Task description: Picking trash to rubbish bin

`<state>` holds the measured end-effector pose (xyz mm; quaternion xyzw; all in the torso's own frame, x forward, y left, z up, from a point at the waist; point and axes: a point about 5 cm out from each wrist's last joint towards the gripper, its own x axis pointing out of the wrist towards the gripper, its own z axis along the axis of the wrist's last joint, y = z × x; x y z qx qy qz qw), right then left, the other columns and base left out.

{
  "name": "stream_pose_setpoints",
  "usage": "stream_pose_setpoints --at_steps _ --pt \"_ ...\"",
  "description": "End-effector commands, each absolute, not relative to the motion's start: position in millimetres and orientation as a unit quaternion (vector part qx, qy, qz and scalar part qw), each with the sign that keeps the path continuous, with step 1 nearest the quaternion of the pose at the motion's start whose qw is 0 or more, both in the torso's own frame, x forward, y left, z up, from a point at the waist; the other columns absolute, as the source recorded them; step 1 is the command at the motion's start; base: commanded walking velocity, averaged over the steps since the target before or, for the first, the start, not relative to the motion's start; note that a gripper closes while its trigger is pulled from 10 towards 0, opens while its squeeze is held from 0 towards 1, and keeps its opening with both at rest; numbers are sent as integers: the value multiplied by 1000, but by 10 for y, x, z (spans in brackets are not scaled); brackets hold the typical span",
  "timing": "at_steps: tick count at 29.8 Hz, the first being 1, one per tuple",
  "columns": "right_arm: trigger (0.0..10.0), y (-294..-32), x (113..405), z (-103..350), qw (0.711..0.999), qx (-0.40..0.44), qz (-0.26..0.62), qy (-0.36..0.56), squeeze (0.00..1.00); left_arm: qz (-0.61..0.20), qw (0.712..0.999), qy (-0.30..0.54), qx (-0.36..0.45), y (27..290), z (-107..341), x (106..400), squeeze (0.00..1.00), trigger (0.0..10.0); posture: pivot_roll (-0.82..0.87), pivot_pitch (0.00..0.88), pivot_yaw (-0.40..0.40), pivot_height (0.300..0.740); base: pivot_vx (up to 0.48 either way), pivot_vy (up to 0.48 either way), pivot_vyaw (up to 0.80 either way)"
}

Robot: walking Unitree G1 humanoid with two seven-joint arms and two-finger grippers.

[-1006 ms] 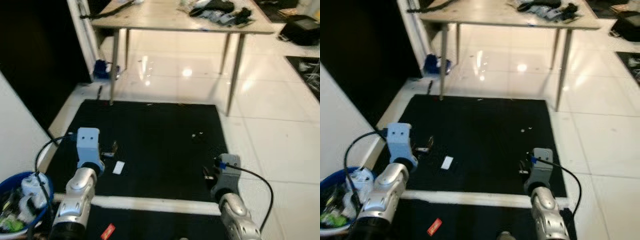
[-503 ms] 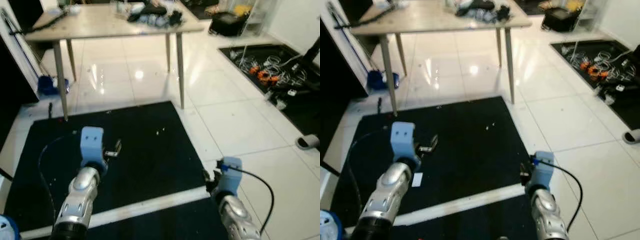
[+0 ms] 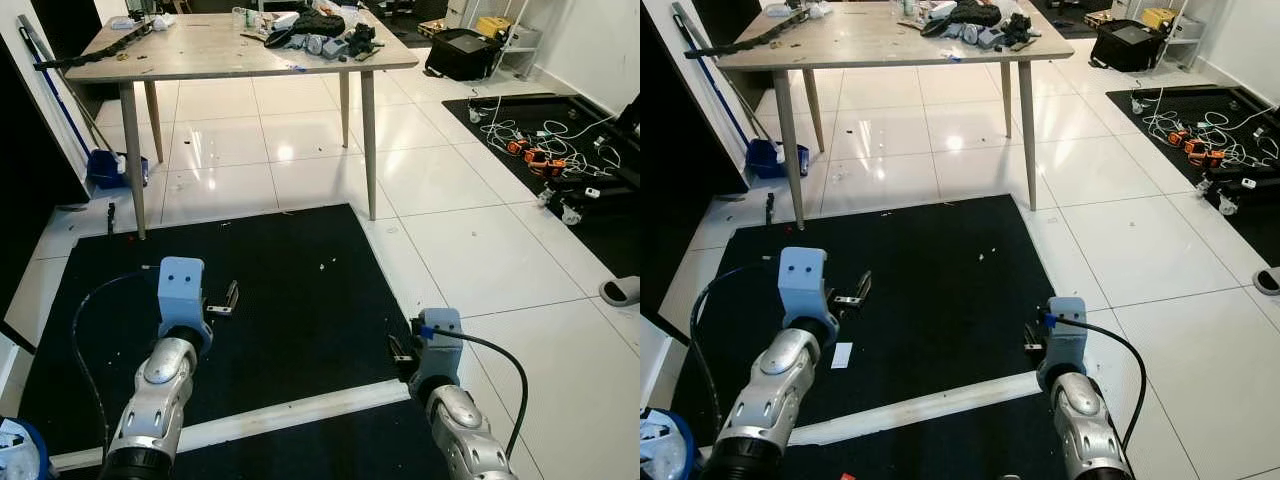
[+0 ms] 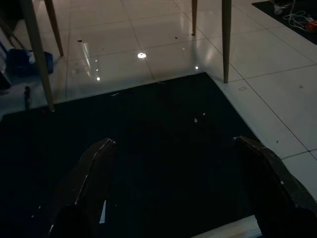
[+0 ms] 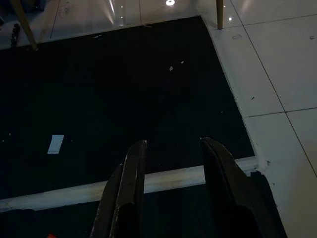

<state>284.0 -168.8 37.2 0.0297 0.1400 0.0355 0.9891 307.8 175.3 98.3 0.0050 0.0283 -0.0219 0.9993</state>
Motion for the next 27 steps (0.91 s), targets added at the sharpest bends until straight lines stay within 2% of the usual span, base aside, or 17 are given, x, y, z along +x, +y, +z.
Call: stream_pose_setpoints --at_steps 1,20,27 --pt "10000 -1662 2800 323 988 26 37 149 0 -22 999 41 19 1799 912 3039 0 10000 27 92 50 740 0 0 0" --pt "10000 -1659 2805 331 988 37 30 146 0 -23 999 39 20 1791 923 3037 0 10000 27 107 52 740 0 0 0" --pt "10000 -1651 2793 327 988 38 29 147 0 -23 999 37 19 1785 929 3040 0 10000 27 111 52 740 262 0 0"
